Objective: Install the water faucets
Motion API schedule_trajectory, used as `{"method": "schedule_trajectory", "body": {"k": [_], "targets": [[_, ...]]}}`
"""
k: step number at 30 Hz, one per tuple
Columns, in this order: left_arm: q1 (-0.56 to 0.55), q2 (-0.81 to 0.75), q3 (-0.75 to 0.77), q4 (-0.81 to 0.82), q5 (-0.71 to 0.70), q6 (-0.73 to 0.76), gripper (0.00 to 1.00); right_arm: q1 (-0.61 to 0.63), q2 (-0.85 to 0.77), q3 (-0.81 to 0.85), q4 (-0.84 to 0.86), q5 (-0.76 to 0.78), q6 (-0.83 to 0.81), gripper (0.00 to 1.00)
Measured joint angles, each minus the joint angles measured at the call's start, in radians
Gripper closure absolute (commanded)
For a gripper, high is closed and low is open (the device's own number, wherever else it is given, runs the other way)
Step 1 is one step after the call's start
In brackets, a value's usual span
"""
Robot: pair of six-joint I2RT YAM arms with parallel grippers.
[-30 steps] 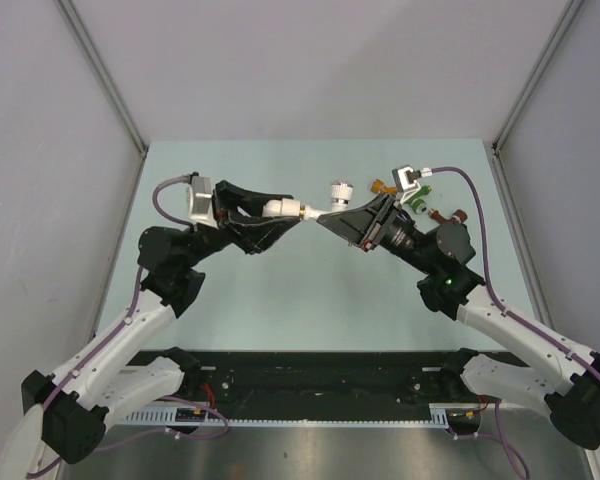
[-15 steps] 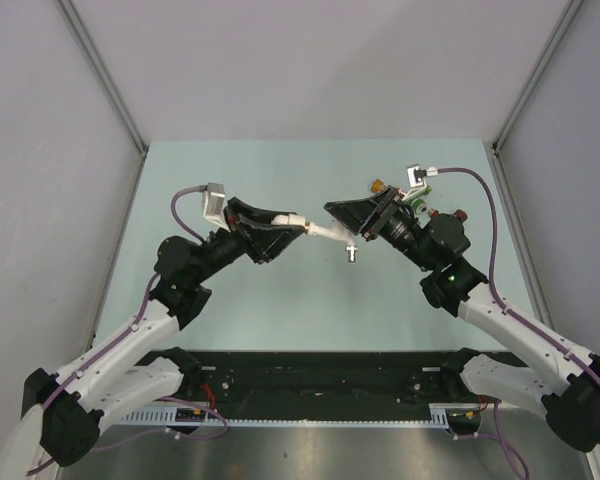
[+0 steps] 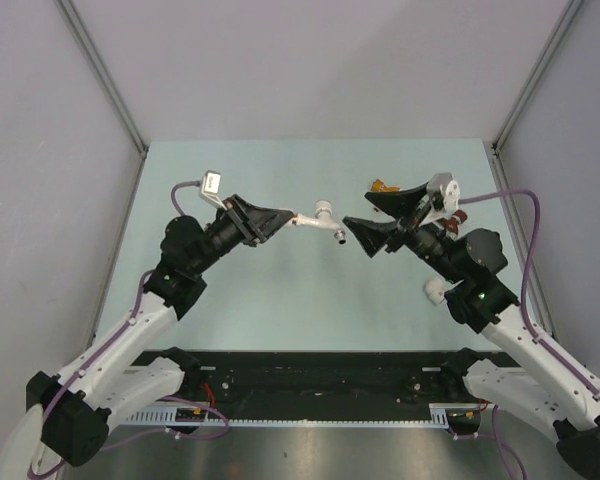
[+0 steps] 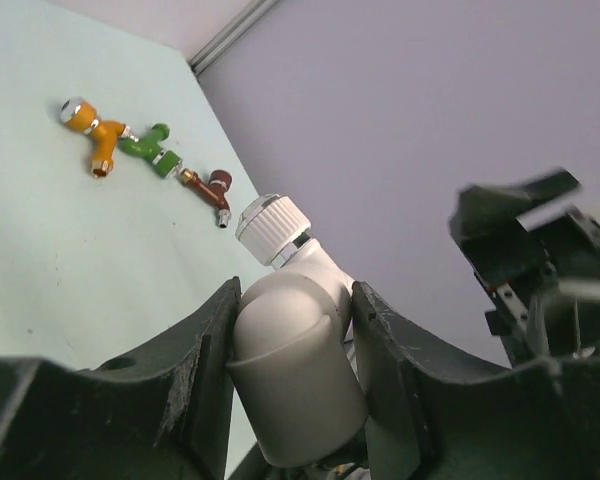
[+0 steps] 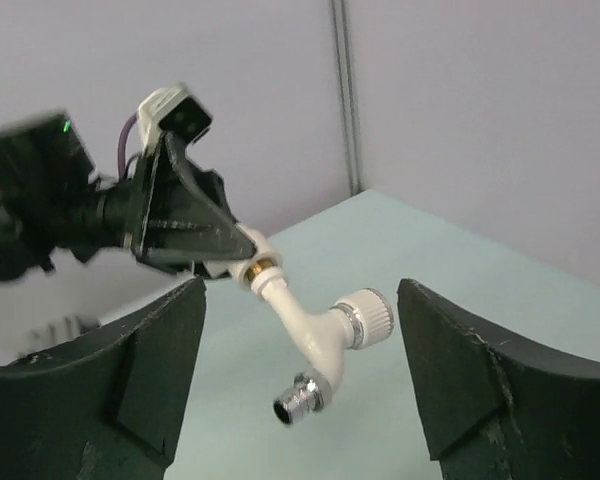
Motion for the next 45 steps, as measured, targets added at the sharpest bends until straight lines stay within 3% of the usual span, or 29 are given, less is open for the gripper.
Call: {"method": "schedule_trajectory", "body": {"k": [8, 15, 30, 36, 37, 39, 42, 45], "targets": [[0.075, 0.066, 0.102, -0.125, 0.142, -0.162, 1.00, 0.002, -0.121, 0.003, -0.211, -0.272, -0.731, 0.14], [0.090, 0.081, 0.174, -0.159, 0.257, -0.232, 1.00, 0.002, -0.091, 0.003, -0.291, -0.391, -0.976, 0.19], [0.095, 0.087, 0.220, -0.172, 0.329, -0.256, 1.00, 0.037, 0.074, 0.003, -0.118, -0.459, -1.028, 0.33], [0.095, 0.087, 0.220, -0.185, 0.344, -0.255, 1.00, 0.059, 0.136, 0.003, -0.022, -0.462, -1.001, 0.61], [0.095, 0.087, 0.220, -0.187, 0.347, -0.255, 1.00, 0.060, 0.144, 0.003, -0.010, -0.464, -0.988, 0.70], [0.095, 0.087, 0.220, -0.186, 0.350, -0.253, 1.00, 0.063, 0.154, 0.003, 0.010, -0.469, -0.953, 0.78], [0.096, 0.086, 0.220, -0.177, 0.354, -0.251, 1.00, 0.063, 0.158, 0.003, 0.034, -0.468, -0.884, 0.99], [0.097, 0.083, 0.220, -0.155, 0.362, -0.240, 1.00, 0.063, 0.158, 0.003, 0.062, -0.467, -0.795, 1.00]]}}
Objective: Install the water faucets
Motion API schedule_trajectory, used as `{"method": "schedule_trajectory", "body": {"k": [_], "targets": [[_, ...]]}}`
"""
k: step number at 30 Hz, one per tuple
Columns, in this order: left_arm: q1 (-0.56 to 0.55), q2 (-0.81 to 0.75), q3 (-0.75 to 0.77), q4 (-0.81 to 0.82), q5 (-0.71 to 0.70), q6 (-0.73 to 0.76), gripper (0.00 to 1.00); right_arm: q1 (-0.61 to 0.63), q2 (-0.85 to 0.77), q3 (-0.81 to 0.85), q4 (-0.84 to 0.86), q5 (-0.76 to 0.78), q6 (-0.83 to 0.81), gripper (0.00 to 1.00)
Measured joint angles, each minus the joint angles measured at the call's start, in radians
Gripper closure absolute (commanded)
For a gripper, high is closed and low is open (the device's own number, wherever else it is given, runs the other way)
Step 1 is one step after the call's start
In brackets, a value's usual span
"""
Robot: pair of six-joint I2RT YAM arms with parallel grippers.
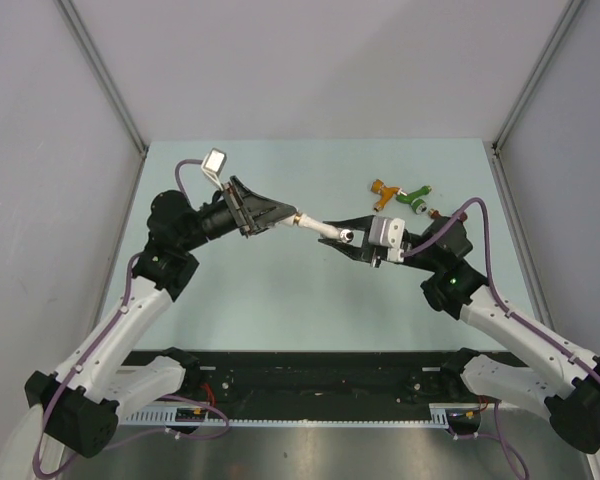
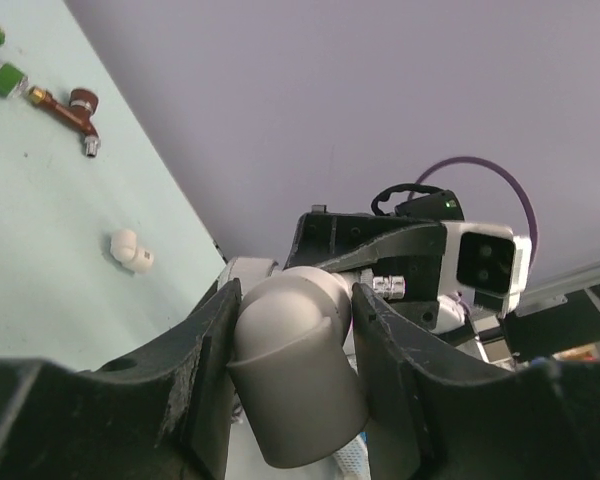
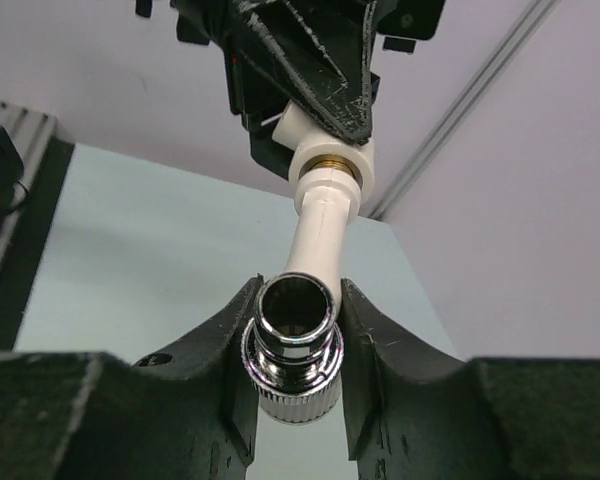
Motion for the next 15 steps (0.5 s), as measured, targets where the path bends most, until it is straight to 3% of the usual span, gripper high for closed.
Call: {"method": "schedule_trajectory", "body": {"k": [7, 15], "targets": [[0.000, -0.035, -0.002, 0.106, 0.016, 0.115, 1.00, -0.015, 0.028, 0.000, 0.163, 0.006, 0.418, 1.00], [-0.002, -0.101, -0.068, 0.282, 0.015, 0.309, 1.00, -0.046, 0.121, 0.000, 0.382, 0.042, 1.109, 1.00]]}}
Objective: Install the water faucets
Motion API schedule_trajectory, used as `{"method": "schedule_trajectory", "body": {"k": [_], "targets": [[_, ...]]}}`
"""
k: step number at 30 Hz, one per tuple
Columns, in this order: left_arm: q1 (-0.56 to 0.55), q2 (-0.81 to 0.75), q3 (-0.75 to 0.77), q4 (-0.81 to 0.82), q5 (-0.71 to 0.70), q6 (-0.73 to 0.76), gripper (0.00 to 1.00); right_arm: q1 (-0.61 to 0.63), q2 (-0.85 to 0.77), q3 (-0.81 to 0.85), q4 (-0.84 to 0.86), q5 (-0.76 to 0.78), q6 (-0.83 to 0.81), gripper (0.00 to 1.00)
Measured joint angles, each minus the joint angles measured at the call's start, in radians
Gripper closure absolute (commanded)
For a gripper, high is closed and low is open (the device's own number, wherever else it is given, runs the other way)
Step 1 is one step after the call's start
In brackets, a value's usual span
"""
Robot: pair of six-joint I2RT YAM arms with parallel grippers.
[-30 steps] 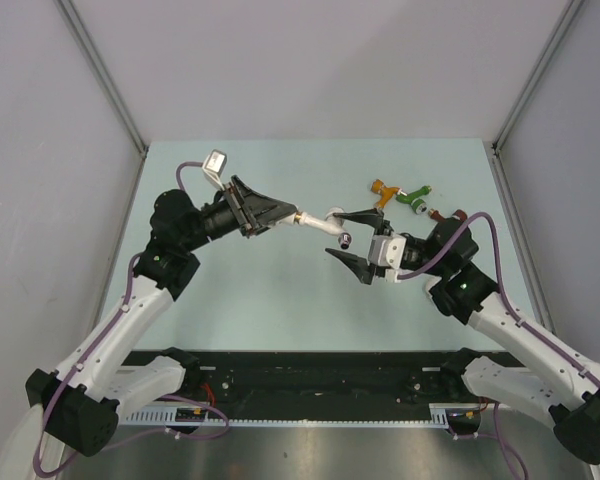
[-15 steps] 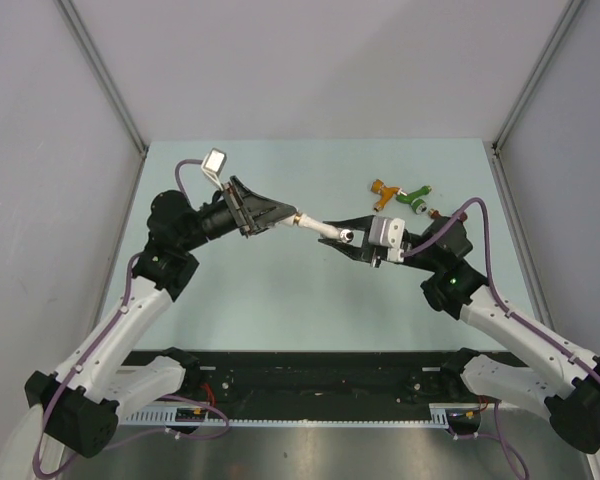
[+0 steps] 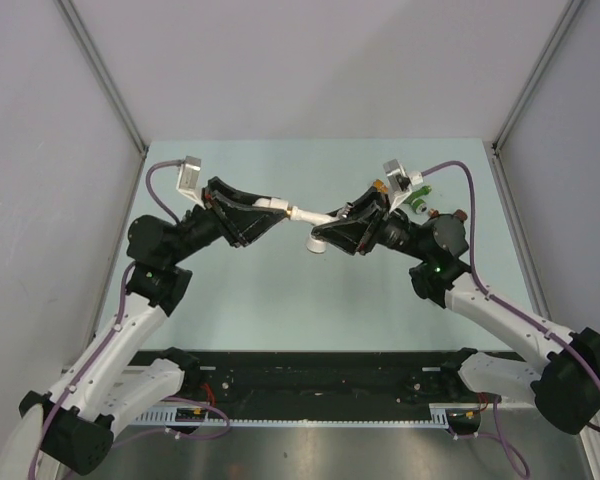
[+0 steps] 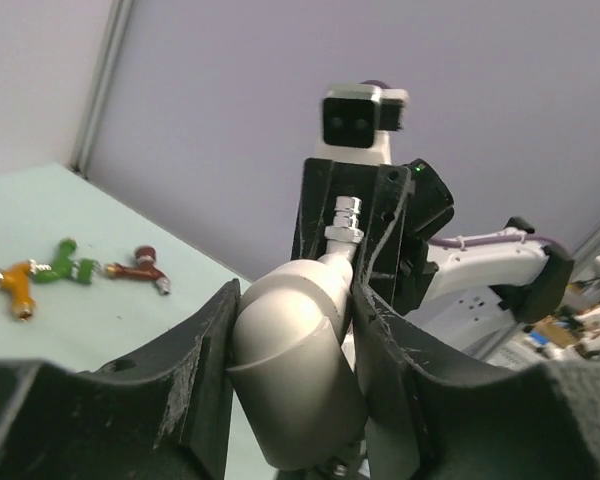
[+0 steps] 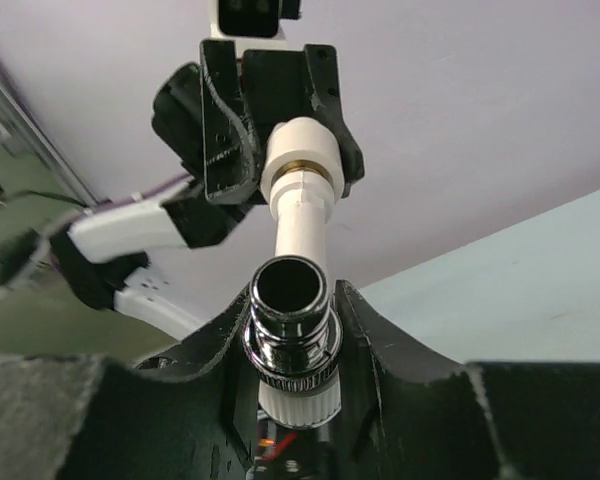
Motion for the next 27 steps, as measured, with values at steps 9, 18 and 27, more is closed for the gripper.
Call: {"method": "schedule_trajectory", "body": {"k": [9, 18, 27], "targets": [[0.002, -0.038, -0.093, 0.184, 0.004, 0.183, 1.00, -0.011, 0.059, 0.000, 0.042, 0.034, 0.478, 0.83], [0.001, -0.065, -0.124, 0.187, -0.041, 0.190, 1.00, -0.064, 0.003, 0.000, -0.074, 0.138, 0.503, 0.22], [0.001, -0.096, -0.124, 0.003, -0.240, 0.069, 1.00, -0.175, -0.183, 0.000, -0.286, 0.230, 0.191, 0.01]]}}
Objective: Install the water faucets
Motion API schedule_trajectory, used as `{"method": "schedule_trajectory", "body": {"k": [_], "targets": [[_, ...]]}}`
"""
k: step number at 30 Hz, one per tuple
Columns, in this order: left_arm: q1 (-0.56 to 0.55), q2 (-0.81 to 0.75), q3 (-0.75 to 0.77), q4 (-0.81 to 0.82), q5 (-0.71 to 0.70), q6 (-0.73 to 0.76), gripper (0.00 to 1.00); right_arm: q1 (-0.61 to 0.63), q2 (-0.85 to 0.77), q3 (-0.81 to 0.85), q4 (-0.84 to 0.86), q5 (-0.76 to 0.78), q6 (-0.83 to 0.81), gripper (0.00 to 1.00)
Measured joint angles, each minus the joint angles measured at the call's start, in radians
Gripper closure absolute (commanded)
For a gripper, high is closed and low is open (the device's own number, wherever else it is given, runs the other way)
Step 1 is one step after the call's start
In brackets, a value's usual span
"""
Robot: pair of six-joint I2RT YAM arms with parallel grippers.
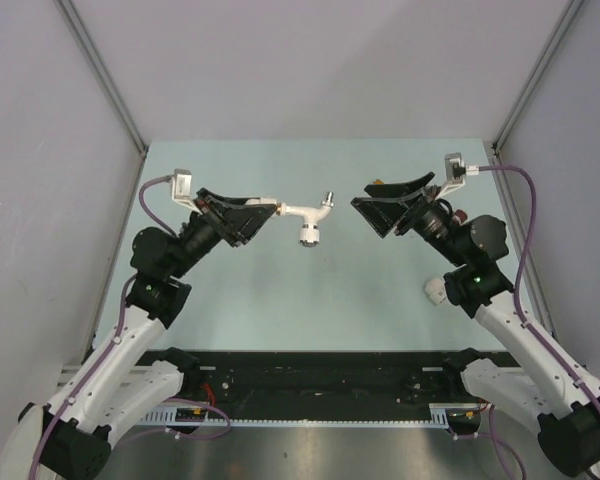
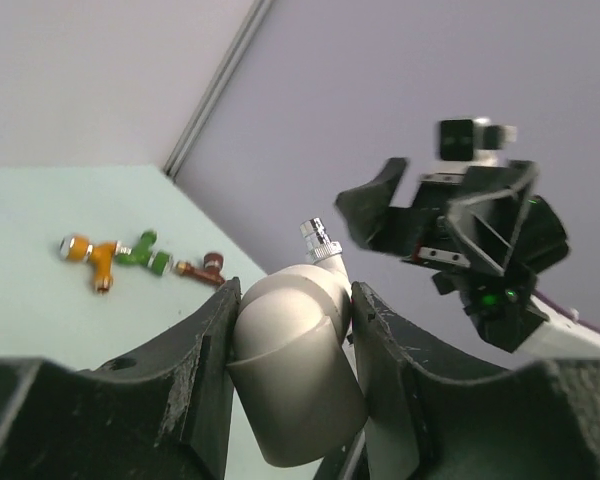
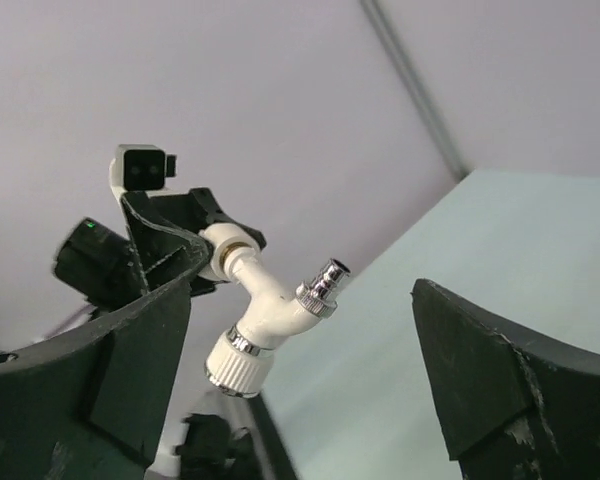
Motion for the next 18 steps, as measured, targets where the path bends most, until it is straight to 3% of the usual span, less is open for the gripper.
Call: {"method": "schedule_trajectory", "body": {"k": [12, 18], "targets": [[0.004, 0.118, 0.115, -0.281, -0.019, -0.203, 1.00, 0.059, -0.188, 0.002, -0.292, -0.142, -1.106, 0.00], [0.008, 0.148, 0.158, -0.310, 0.048, -0.293, 1.00, 0.132, -0.175, 0.002, -0.354, -0.153, -1.410, 0.00]]}}
